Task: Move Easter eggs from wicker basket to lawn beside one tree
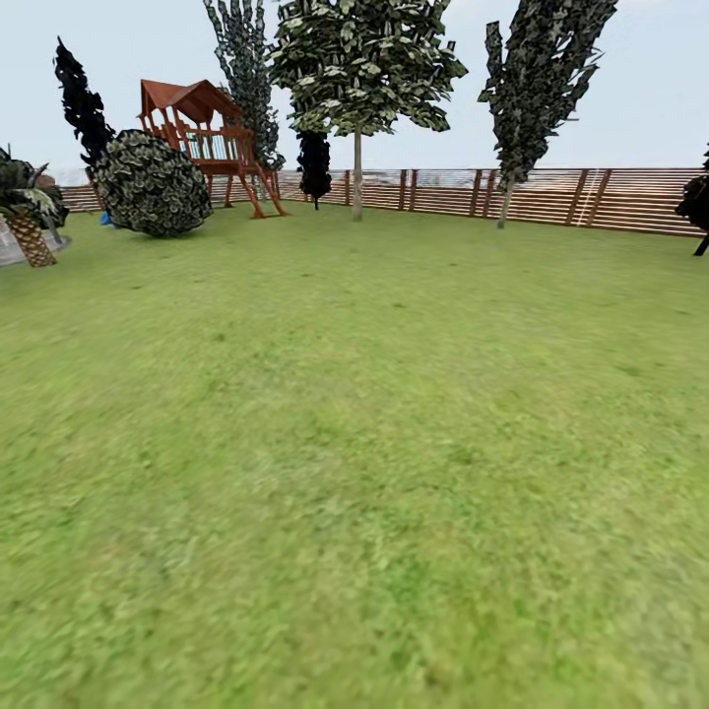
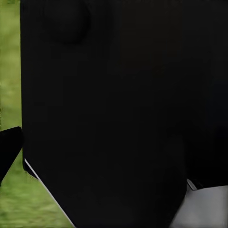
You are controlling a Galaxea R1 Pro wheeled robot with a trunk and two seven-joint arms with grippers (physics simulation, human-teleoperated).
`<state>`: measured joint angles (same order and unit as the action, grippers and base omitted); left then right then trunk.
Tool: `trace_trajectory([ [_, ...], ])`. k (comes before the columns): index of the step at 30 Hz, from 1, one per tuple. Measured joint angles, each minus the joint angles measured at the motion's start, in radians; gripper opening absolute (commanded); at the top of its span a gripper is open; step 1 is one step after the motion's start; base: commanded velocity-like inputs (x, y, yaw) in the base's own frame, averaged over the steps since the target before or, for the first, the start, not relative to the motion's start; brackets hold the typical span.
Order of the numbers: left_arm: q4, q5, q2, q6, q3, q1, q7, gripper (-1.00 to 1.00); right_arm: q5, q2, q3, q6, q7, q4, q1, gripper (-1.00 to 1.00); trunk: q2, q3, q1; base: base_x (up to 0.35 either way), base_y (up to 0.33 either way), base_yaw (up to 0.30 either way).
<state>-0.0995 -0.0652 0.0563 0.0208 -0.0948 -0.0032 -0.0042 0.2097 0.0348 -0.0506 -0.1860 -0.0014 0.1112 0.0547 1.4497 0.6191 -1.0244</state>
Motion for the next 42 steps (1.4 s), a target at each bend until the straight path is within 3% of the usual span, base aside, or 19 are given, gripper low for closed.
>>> trace_trajectory([
  [42, 0.001, 0.0, 0.001, 0.0, -0.003, 0.0, 0.0, 1.0, 0.001, 0.001, 0.001, 0.015, 0.0, -0.002, 0.0, 1.0, 0.0, 0.0, 0.0, 0.339, 0.0, 0.0],
])
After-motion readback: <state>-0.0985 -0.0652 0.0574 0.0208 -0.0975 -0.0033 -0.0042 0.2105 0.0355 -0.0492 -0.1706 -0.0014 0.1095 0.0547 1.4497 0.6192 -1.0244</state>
